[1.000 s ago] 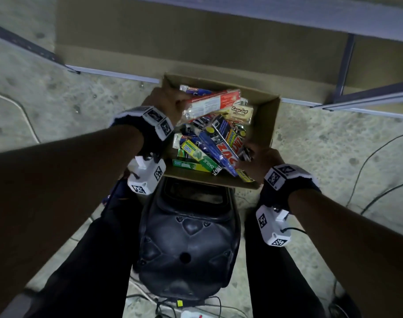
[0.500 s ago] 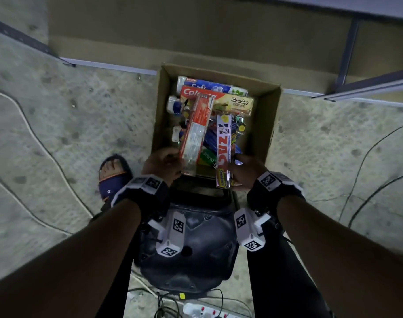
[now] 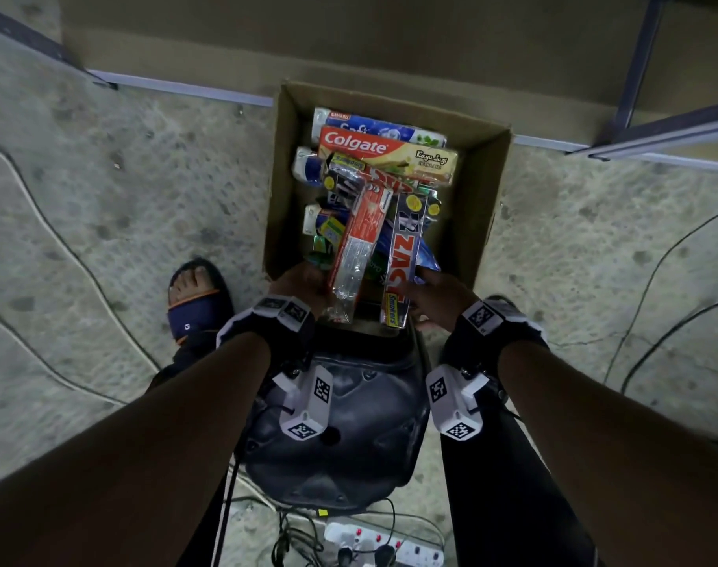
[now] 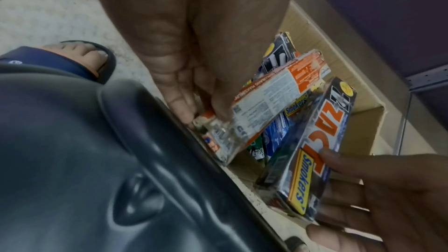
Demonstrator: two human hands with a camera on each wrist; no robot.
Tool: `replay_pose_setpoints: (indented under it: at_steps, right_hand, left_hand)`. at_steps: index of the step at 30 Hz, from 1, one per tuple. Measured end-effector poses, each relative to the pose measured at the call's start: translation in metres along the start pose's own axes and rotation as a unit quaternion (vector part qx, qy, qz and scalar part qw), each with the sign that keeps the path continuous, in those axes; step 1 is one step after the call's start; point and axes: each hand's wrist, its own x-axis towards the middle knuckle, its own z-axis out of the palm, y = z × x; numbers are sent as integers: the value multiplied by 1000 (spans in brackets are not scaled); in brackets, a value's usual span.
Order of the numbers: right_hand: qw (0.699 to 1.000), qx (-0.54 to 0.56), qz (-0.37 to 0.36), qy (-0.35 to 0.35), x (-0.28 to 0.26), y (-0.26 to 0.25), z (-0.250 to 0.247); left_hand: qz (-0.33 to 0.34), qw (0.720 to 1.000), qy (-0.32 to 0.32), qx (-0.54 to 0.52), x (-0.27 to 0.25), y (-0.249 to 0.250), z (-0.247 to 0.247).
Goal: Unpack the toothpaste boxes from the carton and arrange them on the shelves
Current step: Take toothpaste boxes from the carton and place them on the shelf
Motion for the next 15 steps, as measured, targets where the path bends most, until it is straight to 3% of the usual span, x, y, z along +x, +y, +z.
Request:
replay_pose_setpoints:
  at_steps: [6, 10, 15]
  right_hand:
    - [999, -43, -25, 23, 1, -7, -2]
    - [999, -2, -23, 33, 4, -13, -4]
    - [997, 36, -11, 62, 9, -21, -7]
  left_hand:
    - [-2, 997, -35, -66, -1, -4, -8]
    - [-5, 986, -61, -157, 5, 8, -19]
    - [16, 980, -57, -191, 15, 33, -31]
